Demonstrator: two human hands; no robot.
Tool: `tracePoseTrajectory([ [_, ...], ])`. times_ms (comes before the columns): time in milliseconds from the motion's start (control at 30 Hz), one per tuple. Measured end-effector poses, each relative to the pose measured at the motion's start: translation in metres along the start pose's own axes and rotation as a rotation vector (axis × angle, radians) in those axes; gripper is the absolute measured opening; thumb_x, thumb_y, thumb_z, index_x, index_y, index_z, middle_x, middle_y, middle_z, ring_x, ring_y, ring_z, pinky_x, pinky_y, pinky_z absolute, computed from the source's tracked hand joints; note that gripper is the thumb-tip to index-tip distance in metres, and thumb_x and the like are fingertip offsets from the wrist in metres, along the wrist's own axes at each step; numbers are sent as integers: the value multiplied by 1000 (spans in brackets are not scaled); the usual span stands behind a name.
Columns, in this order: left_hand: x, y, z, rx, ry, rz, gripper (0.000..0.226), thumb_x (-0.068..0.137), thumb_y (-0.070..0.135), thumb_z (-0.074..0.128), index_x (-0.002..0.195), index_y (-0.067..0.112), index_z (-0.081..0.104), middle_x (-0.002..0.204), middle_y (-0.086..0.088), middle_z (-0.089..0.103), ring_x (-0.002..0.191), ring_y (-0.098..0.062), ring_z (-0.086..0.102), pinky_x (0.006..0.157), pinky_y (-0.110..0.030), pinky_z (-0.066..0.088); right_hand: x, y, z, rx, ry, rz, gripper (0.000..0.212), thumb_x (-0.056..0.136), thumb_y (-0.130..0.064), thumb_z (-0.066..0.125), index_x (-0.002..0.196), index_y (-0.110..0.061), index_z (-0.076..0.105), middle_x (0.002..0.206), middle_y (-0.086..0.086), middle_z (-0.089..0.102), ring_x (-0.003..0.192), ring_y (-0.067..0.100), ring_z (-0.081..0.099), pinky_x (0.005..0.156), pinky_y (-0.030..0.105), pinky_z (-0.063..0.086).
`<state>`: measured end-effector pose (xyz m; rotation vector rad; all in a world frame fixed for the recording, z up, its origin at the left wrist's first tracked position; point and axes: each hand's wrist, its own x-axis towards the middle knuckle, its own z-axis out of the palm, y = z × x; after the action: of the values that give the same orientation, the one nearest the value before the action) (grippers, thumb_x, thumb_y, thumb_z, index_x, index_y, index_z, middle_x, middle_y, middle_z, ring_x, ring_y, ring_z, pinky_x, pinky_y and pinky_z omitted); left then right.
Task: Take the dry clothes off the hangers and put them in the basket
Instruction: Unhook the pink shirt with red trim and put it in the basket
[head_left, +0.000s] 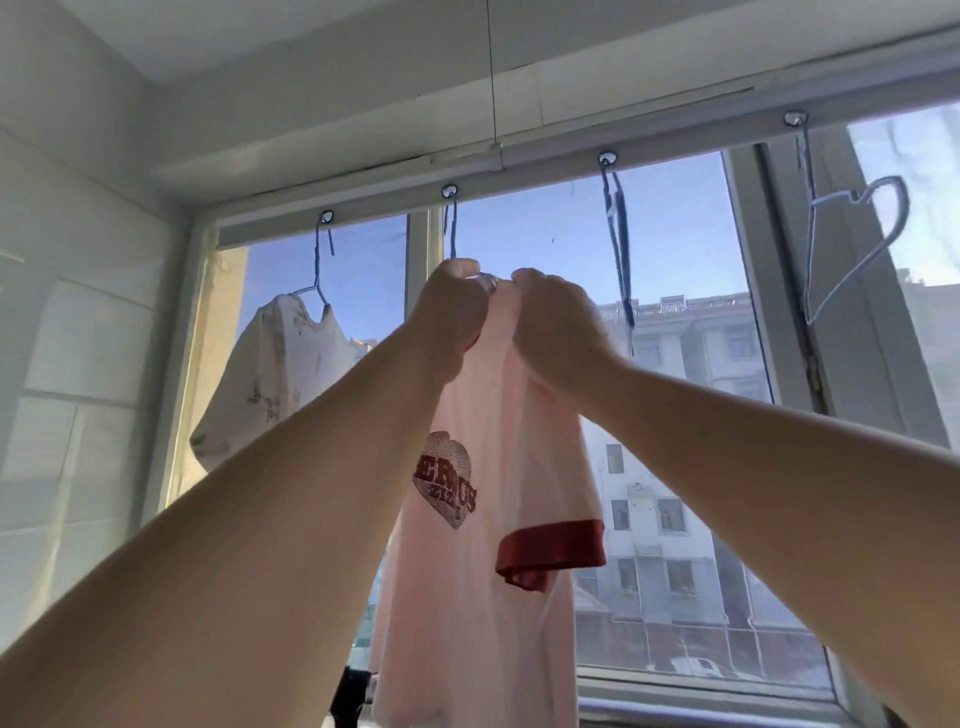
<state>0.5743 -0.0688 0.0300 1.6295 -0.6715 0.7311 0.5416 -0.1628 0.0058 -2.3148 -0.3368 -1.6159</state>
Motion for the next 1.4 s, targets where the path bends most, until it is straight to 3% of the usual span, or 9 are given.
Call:
tracePoseTrajectory([
  [133,14,2,14,-38,75,61,10,88,9,55,91,0,60,68,-11,43,60,-21,37,54,-26,30,5,6,3,87,73,39,28,94,-10,36,111,-8,58,94,7,61,81,21,51,66,26,33],
  [333,16,5,23,159,244,158,22,83,11,62,104,14,64,105,-4,66,98,-21,62,92,-35,50,12,12,-1,10,11,100,16,94,-16,38,101,-11,52,91,8,58,77,26,45,66,30,32],
  [600,5,17,20,137,140,357,25,82,1,54,96,19,65,79,6,63,85,-15,63,87,-30,51,7,10,-10,-104,-25,44,28,93,-7,34,107,-8,58,104,13,63,86,31,54,67,31,34],
  [767,-1,19,18,159,20,318,20,90,10,51,102,16,67,92,9,63,84,-3,58,72,-9,43,3,15,-9,20,0,85,28,98,-24,28,92,-18,55,82,5,53,88,29,56,67,31,34],
  [900,-6,20,15,224,-36,280,16,87,18,61,101,18,67,95,9,63,89,-5,57,72,-10,43,-13,22,-7,49,45,100,32,100,-32,26,100,-17,55,95,8,61,88,29,54,68,32,31],
  [1067,-15,10,14,375,-54,329,25,77,5,67,98,19,66,76,11,63,85,-12,63,87,-29,49,-32,31,6,78,27,113,40,98,-36,33,65,-16,37,64,-3,43,71,25,44,50,31,23],
  [1200,-27,1,26,614,91,530,22,79,9,63,94,24,69,78,12,64,101,-8,53,94,-27,26,-35,33,9,197,9,160,42,95,-29,41,56,-19,32,59,-2,38,70,24,42,51,33,23],
  [1300,-33,-6,28,643,236,649,21,77,10,63,90,25,71,93,7,67,112,-10,48,90,-24,17,-35,34,10,275,2,182,31,93,-25,46,65,-13,45,64,-2,44,74,22,43,57,31,22],
  [1400,-39,-16,25,740,317,737,15,78,16,64,87,25,72,109,2,65,127,-12,40,92,-24,11,-35,34,16,414,8,224,17,89,-21,53,103,-11,54,89,-2,55,83,16,49,52,22,31],
])
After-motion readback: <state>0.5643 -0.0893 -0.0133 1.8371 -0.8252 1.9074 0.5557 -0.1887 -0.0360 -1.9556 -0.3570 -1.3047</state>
